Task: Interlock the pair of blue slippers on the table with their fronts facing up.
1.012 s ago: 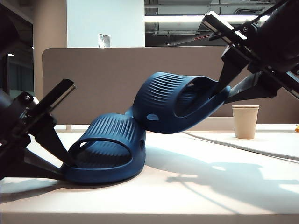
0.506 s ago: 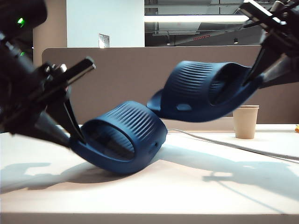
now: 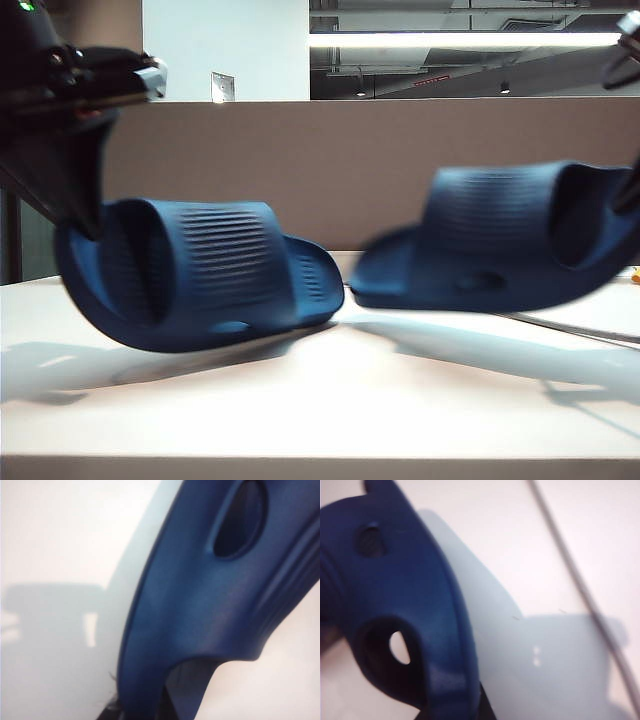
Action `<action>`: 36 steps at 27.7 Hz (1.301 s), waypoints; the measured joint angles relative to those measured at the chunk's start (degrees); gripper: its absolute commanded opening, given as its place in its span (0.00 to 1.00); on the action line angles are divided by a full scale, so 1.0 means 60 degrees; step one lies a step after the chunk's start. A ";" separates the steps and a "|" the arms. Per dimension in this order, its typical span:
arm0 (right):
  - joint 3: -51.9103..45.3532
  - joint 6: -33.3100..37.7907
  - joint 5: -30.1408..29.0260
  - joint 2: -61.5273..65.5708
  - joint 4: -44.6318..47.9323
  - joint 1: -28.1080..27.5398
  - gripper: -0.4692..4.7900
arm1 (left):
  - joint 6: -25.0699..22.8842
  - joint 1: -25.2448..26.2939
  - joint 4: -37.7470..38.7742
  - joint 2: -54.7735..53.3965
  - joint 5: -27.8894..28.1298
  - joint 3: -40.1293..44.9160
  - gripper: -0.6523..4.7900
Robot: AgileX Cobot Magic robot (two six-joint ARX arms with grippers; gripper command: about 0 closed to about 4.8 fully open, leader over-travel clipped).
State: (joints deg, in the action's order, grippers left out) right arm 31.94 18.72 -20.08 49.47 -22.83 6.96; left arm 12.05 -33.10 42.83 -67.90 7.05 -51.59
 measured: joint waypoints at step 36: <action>0.1814 -0.4488 -0.2116 -0.0222 -0.3377 -0.0273 0.09 | -0.4473 0.3617 0.2477 0.0907 -0.3861 -0.0412 0.11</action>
State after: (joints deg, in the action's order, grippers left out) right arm 42.83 -8.21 -32.77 48.14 -43.09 5.32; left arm -14.79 -11.40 57.69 -62.46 -16.12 -54.06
